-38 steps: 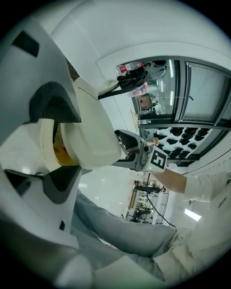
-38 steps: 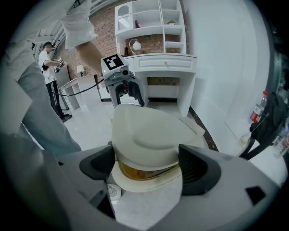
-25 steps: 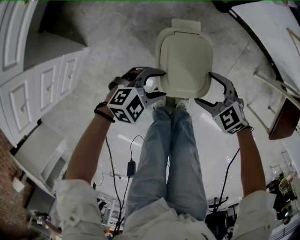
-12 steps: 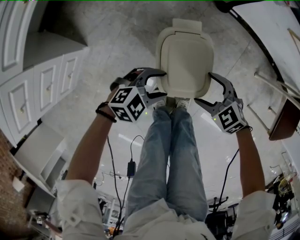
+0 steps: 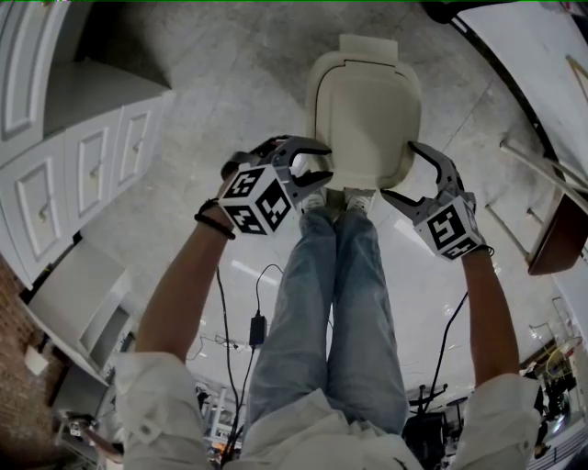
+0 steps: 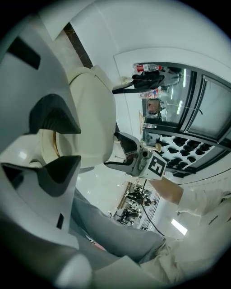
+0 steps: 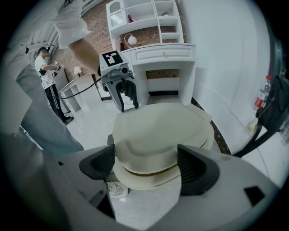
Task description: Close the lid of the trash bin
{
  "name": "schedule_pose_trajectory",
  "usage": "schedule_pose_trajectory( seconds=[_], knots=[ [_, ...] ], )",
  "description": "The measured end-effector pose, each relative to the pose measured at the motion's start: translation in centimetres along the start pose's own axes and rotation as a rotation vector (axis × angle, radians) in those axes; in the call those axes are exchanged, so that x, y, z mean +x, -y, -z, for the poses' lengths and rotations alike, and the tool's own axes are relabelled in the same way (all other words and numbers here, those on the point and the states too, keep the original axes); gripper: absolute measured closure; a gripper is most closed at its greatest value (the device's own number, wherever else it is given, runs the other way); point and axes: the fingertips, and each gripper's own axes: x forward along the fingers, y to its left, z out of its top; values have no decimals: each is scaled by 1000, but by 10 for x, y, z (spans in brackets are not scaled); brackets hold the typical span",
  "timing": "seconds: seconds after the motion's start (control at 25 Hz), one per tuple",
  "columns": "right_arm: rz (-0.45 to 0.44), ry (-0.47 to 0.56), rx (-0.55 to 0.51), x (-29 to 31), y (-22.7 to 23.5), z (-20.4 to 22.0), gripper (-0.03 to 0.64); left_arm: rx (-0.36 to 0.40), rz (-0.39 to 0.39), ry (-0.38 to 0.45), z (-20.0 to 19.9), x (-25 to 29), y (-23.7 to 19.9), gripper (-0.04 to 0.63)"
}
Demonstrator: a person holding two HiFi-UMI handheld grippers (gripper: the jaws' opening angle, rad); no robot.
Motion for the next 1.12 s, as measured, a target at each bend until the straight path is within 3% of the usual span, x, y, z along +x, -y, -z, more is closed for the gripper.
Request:
schedule_pose_trajectory(
  seconds=[0.52, 0.64, 1.12],
  knots=[
    [2, -6, 6, 6, 0, 6, 210, 20, -37, -35, 7, 12, -3, 476],
    [11, -4, 29, 6, 3, 5, 275, 21, -43, -40, 9, 13, -4, 492],
    [43, -11, 27, 12, 4, 8, 359, 32, -49, -62, 13, 18, -5, 514]
  ],
)
